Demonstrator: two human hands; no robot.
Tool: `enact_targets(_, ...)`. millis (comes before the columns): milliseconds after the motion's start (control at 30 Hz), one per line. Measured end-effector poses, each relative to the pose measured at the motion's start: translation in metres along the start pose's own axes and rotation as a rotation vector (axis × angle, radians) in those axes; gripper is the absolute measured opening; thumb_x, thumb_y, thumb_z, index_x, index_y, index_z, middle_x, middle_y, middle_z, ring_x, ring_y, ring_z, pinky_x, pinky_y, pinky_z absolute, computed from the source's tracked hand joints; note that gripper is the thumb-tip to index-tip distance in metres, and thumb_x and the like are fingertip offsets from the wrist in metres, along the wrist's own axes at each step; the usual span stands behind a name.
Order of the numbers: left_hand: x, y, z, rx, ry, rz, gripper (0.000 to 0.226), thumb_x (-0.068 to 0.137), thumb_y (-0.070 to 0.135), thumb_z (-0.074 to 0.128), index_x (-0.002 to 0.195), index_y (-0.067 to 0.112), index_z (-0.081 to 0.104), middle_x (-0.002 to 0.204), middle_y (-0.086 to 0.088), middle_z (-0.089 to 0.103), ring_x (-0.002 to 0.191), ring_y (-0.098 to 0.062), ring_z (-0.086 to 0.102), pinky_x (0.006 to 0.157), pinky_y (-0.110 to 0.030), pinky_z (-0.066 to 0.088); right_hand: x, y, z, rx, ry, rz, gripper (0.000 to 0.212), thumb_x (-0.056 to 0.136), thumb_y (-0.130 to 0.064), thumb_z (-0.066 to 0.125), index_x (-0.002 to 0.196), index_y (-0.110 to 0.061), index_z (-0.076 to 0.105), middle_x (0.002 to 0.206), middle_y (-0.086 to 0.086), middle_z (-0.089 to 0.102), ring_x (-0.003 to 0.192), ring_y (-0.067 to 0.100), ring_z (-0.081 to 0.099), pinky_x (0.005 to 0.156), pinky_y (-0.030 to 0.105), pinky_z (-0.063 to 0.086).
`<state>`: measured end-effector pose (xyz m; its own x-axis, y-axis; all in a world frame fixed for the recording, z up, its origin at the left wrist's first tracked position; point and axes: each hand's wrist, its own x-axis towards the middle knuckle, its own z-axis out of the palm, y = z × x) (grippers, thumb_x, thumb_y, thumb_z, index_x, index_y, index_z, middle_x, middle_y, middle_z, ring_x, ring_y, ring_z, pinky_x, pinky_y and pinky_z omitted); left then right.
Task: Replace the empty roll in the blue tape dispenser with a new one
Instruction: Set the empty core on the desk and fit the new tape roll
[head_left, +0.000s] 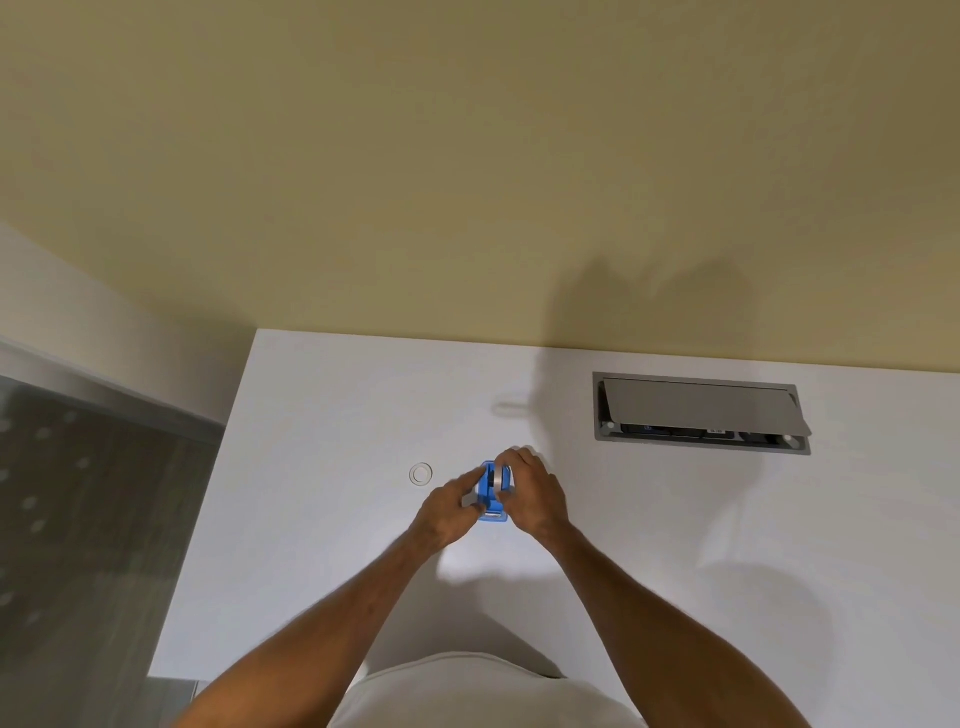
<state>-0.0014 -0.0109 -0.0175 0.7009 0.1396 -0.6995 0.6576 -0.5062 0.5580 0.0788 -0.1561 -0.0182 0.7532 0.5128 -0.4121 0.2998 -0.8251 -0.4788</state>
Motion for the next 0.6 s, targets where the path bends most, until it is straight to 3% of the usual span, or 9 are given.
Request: enact_targets(600, 0.0041, -0.0030, 0.0012, -0.027, -0.006, -0.025, 0.061, 0.107, 0.024, 0.059, 0.164, 0.031, 0.038, 0.157, -0.003, 0.057, 0.144, -0.025, 0.057, 0.123, -0.040, 0.045, 0.0009, 0.0001, -0.0029, 0.014, -0.020, -0.007, 0.045, 0.097, -0.027, 0.071, 0.139, -0.018, 0.057, 0.138, 0.000, 0.060, 0.121, 0.018, 0.065, 0.102, 0.031, 0.059)
